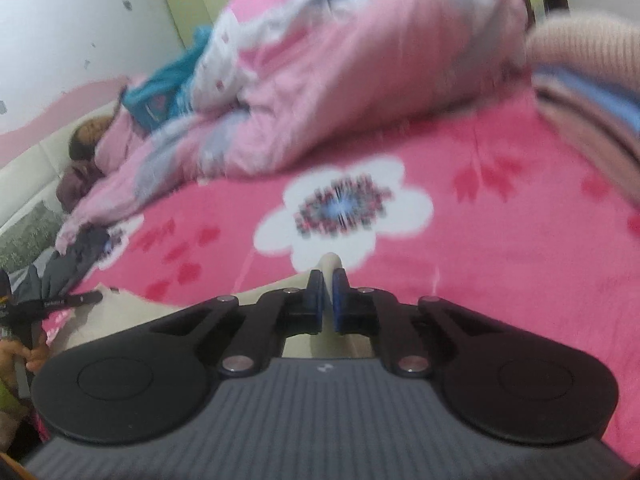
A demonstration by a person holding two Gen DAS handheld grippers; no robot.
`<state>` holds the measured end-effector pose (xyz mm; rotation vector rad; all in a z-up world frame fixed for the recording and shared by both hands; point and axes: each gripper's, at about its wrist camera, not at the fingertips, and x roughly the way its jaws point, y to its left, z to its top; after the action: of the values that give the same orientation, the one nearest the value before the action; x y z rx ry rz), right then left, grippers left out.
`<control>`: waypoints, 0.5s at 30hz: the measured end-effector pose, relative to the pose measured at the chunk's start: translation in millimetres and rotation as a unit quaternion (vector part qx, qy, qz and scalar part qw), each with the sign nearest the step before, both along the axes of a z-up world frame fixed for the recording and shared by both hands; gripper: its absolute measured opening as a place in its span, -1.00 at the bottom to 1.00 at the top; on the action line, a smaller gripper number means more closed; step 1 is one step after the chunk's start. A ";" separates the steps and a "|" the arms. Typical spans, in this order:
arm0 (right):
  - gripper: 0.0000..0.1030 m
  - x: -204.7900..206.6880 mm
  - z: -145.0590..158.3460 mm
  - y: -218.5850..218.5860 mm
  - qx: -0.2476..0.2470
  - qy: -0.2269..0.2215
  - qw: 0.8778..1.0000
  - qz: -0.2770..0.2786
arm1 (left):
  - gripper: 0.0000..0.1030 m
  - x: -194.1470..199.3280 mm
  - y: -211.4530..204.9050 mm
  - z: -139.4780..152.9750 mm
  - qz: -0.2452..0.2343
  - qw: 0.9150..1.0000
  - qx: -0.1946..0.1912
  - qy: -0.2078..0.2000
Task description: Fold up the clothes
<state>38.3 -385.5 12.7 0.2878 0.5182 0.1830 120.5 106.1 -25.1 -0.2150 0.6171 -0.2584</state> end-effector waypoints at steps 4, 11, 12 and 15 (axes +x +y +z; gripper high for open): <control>-0.94 10.0 9.8 2.4 -0.010 -0.018 1.000 0.005 | -0.87 -6.5 8.2 10.2 0.014 1.000 -0.012 -0.019; -0.94 38.0 -19.1 -9.5 0.022 0.011 1.000 -0.015 | -0.87 4.8 10.2 7.6 0.022 1.000 -0.010 -0.014; -0.94 41.3 -27.7 -10.5 0.024 0.022 0.999 -0.019 | -0.87 9.7 7.7 2.5 0.020 1.000 -0.004 -0.002; -0.94 51.7 -53.2 -16.5 0.041 0.054 0.997 -0.031 | -0.87 22.5 4.8 -12.8 0.023 0.999 0.001 0.035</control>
<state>90.0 -402.0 -40.6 0.3952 0.6084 0.1283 143.0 110.9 -38.0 -0.2370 0.6817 -0.2057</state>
